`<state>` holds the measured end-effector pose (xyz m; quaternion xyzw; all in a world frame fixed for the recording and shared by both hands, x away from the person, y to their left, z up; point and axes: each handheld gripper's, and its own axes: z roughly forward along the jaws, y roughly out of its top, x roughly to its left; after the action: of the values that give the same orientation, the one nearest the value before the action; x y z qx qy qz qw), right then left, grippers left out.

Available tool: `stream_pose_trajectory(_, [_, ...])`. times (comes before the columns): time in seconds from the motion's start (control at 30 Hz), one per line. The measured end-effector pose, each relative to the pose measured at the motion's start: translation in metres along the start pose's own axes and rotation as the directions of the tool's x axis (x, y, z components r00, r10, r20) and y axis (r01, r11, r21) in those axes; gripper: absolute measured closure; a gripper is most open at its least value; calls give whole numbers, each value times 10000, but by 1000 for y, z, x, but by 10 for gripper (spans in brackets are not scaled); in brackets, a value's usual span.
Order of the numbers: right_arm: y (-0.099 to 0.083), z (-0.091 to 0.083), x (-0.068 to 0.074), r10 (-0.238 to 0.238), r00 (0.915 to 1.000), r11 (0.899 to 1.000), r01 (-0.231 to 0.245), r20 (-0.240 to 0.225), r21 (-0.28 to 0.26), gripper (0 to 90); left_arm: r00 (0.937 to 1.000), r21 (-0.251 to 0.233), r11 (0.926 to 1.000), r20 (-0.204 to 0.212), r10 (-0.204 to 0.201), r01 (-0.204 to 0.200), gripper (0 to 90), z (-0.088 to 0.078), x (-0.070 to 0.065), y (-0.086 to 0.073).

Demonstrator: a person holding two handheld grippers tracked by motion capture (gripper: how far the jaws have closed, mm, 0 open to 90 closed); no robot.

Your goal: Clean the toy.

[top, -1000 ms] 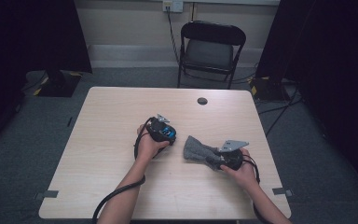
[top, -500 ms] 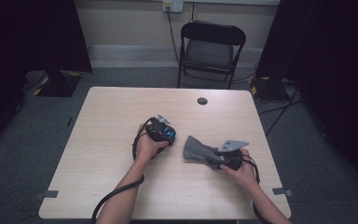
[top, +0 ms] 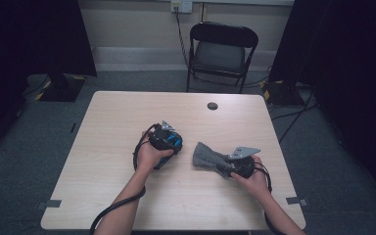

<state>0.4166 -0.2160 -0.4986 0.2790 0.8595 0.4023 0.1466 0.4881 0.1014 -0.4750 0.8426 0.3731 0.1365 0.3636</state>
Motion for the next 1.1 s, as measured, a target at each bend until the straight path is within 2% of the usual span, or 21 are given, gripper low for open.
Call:
stream_pose_trajectory(0.17, [2,0,0,231,9996,9997,-231,132,47,736,9993,-155,9994,193,307,-304,256,-14,-6,3])
stream_pose_trajectory(0.37, [9,0,3,353,9984,9985,-371,438,410,751,9970,-290,9983,573,513,-498,256,-28,-14,3])
stream_pose_trajectory(0.43, [12,-1,1,631,9969,9970,-650,461,416,753,9963,-338,9981,665,539,-517,256,-34,-16,2])
stream_pose_trajectory(0.5, [15,-2,-2,893,9944,9949,-918,572,416,753,9951,-357,9968,664,738,-715,256,-40,-18,1])
stream_pose_trajectory(0.6, [23,-4,-7,1337,9880,9900,-1367,772,347,754,9934,-524,9956,805,822,-781,256,-48,-21,-1])
stream_pose_trajectory(0.8, [54,-8,-16,1896,9749,9817,-1907,1167,-25,755,9887,-903,9923,1160,949,-846,256,-58,-31,-3])
stream_pose_trajectory(0.83, [60,-7,-16,1893,9743,9818,-1900,1220,-64,754,9871,-837,9916,1182,1083,-988,256,-59,-33,-2])
stream_pose_trajectory(0.93, [80,-5,-13,1732,9761,9848,-1734,1313,-97,754,9873,-921,9916,1218,1020,-910,256,-60,-33,-2])
stream_pose_trajectory(0.97, [86,-3,-12,1695,9767,9854,-1699,1317,-83,754,9878,-1004,9923,1300,857,-729,256,-60,-33,-3])
stream_pose_trajectory(1.1, [105,4,-7,1380,9796,9901,-1405,1462,65,754,9877,-870,9930,1279,901,-793,257,-64,-34,-6])
